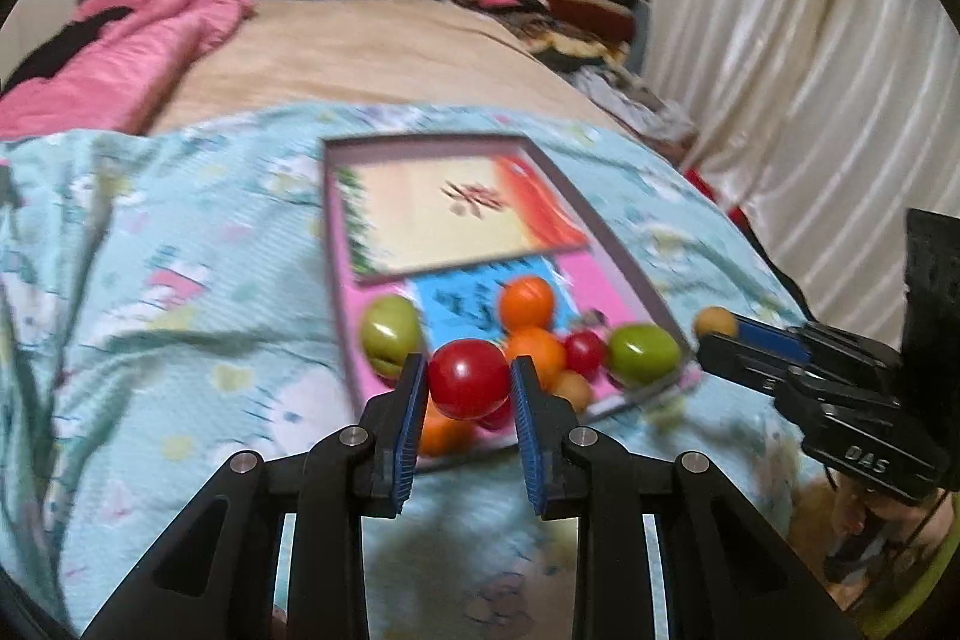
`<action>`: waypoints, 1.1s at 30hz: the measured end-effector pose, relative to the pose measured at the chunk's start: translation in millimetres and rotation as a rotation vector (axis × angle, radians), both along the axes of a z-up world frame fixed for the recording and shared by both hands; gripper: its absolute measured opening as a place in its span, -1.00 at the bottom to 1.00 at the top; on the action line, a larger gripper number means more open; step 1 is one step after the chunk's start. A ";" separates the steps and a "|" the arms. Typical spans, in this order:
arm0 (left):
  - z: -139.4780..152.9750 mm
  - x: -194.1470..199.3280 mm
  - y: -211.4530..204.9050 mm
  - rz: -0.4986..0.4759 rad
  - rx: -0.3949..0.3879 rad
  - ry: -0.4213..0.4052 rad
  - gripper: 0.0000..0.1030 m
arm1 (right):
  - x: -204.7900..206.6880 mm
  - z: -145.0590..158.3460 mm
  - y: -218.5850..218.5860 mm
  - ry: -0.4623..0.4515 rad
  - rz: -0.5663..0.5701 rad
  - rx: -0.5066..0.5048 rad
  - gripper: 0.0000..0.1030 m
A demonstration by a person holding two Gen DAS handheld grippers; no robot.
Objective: Organize fruits
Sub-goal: 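Carry the tomato with the left tool while the right tool carries the yellow fruit to the tray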
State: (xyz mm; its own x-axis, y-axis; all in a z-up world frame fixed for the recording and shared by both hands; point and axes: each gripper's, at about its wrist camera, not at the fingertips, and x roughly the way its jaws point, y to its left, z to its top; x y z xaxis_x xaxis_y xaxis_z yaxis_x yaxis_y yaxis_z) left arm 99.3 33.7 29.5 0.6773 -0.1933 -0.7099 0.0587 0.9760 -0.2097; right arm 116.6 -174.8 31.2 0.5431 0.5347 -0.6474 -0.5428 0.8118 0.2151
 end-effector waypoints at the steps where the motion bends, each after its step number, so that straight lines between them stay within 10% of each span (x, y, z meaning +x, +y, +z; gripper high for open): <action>1: 1.2 0.1 4.5 0.012 -0.005 -0.005 -0.44 | 1.3 2.2 3.0 -0.009 0.004 0.002 -0.55; 33: -39.0 19.7 -50.3 -0.102 0.106 0.060 -0.44 | 19.1 -22.4 25.1 -0.013 0.041 -0.046 -0.55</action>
State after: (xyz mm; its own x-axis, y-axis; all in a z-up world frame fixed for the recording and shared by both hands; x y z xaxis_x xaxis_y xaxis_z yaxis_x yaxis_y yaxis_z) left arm 119.0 -16.6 -9.5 0.6137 -0.1807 -0.7686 0.1492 0.9825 -0.1119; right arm 135.7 -149.7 8.8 0.5299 0.5265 -0.6648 -0.5786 0.7976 0.1705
